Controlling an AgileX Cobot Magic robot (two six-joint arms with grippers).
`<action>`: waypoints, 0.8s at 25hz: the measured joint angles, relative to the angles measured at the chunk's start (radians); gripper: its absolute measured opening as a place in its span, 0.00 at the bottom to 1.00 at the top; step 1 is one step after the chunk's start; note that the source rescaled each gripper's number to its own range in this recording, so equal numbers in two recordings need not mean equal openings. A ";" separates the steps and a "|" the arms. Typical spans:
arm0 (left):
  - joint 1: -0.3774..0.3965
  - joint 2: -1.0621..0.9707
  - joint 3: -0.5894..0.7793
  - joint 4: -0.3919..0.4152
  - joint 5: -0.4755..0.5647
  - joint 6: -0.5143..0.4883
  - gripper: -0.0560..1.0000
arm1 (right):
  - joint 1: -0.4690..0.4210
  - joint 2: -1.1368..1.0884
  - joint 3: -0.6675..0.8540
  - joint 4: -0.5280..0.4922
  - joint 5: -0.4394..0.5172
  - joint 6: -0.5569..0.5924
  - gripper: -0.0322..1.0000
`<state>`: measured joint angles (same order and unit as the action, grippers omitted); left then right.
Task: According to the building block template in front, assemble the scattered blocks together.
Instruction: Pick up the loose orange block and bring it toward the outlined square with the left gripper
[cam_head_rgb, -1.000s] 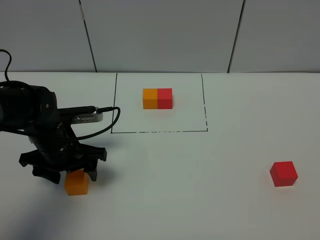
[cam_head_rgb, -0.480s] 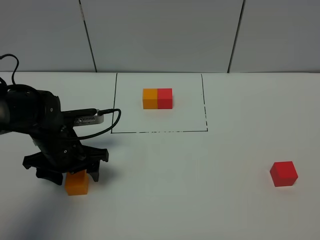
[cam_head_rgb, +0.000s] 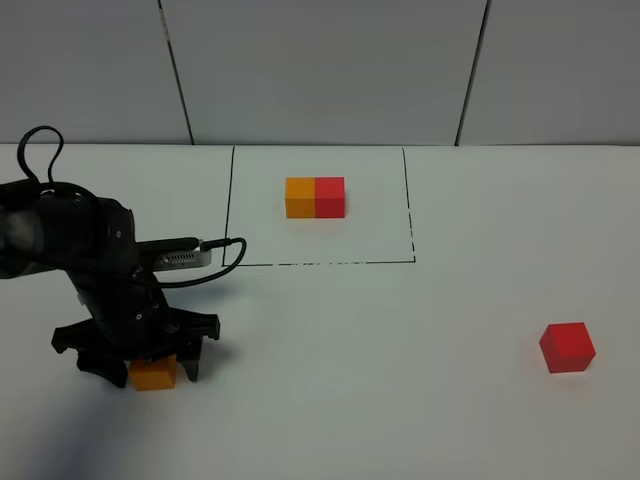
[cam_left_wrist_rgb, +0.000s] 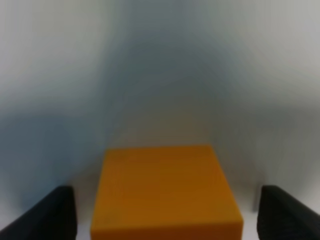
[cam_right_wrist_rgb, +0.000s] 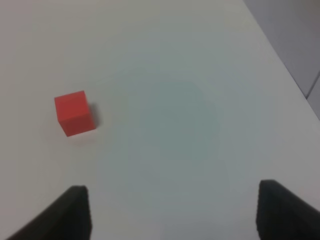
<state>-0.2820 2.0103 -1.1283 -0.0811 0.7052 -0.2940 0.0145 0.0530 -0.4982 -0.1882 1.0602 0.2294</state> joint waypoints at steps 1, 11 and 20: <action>0.000 0.004 -0.002 0.002 0.003 -0.005 0.89 | 0.000 0.000 0.000 0.000 0.000 0.000 0.44; 0.000 0.017 -0.005 0.051 0.012 -0.041 0.06 | 0.000 0.000 0.000 0.000 0.000 0.000 0.44; 0.000 0.020 -0.055 0.027 0.053 0.129 0.06 | 0.000 0.000 0.000 0.000 0.000 0.000 0.44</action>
<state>-0.2820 2.0306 -1.1830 -0.0543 0.7580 -0.1654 0.0145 0.0530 -0.4982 -0.1882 1.0602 0.2294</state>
